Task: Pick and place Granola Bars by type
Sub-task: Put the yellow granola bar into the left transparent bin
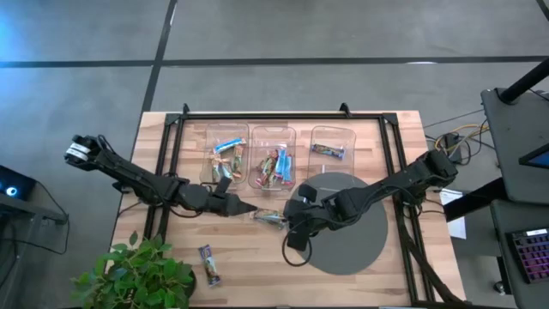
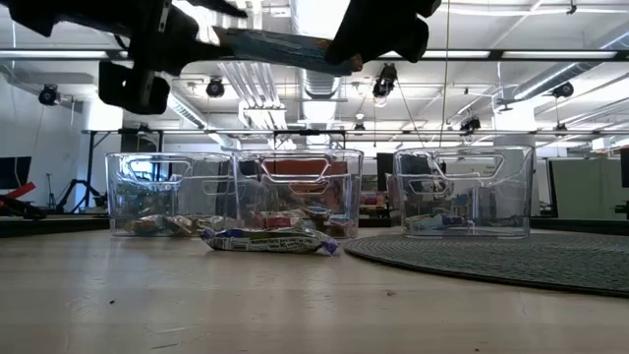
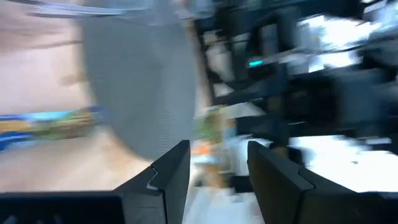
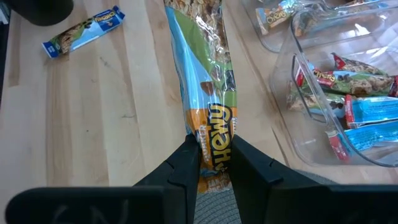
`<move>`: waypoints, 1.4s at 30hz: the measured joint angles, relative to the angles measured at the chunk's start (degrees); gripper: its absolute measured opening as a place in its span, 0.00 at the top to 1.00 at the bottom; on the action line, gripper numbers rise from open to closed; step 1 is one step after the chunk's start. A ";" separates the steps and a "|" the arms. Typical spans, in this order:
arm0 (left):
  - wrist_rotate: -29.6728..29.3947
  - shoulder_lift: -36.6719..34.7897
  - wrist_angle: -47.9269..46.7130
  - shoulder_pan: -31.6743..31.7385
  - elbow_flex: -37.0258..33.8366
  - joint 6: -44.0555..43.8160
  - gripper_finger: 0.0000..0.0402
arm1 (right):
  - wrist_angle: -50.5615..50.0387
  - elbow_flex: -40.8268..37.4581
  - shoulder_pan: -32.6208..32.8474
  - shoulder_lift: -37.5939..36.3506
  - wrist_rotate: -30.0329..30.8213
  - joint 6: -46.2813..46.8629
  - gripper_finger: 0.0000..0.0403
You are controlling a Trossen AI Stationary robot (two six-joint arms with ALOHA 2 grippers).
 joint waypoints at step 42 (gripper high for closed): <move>0.23 10.14 4.77 0.79 4.09 0.41 0.65 | 0.18 -0.09 -0.64 0.26 0.57 -0.42 0.83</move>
